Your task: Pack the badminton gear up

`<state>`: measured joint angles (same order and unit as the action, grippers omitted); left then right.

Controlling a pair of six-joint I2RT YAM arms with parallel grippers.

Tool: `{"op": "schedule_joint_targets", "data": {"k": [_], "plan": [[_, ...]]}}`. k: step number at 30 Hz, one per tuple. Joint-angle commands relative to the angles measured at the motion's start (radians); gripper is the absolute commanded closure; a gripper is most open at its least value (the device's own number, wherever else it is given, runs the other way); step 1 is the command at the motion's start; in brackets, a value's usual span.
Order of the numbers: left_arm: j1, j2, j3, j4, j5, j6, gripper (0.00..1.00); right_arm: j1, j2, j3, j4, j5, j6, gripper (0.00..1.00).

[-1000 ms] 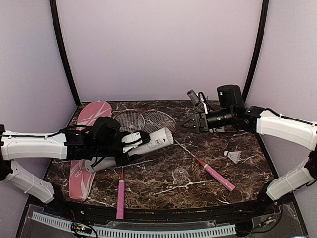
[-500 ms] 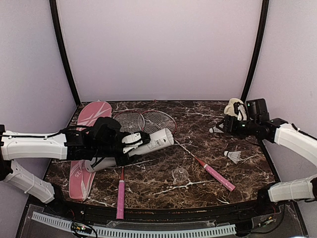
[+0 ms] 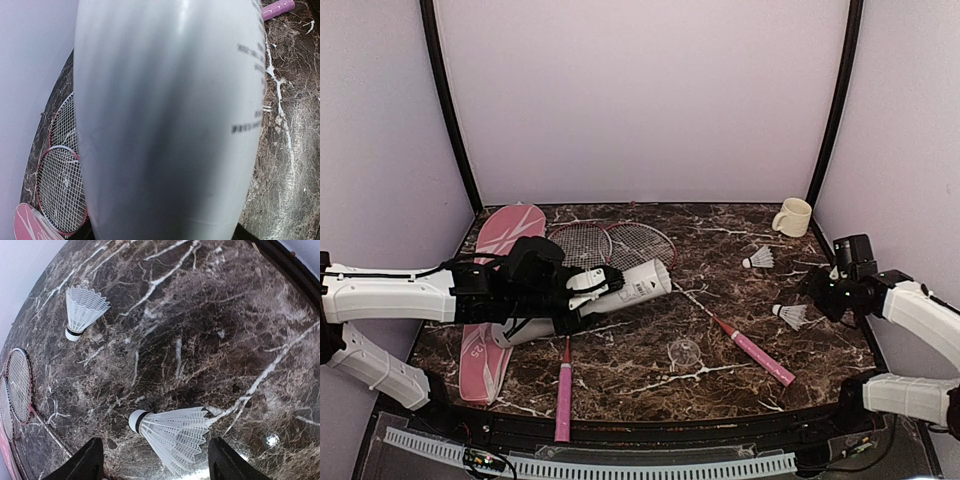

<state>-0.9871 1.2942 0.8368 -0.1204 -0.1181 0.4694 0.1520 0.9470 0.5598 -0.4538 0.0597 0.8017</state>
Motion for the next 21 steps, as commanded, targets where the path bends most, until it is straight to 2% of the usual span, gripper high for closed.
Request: {"op": "schedule_joint_targets", "data": {"k": [1,4,10,13,21], "plan": [[-0.01,-0.029,0.007,0.014,-0.013,0.017,0.37,-0.014,0.018,-0.045,0.086,-0.037,0.039,0.32],[-0.012,-0.027,0.006,0.012,-0.017,0.017,0.37,-0.016,0.033,-0.074,0.158,-0.086,0.042,0.42],[-0.014,-0.025,0.006,0.011,-0.019,0.018,0.37,-0.017,0.052,-0.117,0.224,-0.088,0.053,0.61],[-0.015,-0.021,0.007,0.011,-0.018,0.018,0.37,-0.017,0.064,-0.116,0.228,-0.083,0.053,0.64],[-0.016,-0.014,0.008,0.011,-0.017,0.018,0.37,-0.017,0.075,-0.132,0.249,-0.07,0.054,0.66]]}}
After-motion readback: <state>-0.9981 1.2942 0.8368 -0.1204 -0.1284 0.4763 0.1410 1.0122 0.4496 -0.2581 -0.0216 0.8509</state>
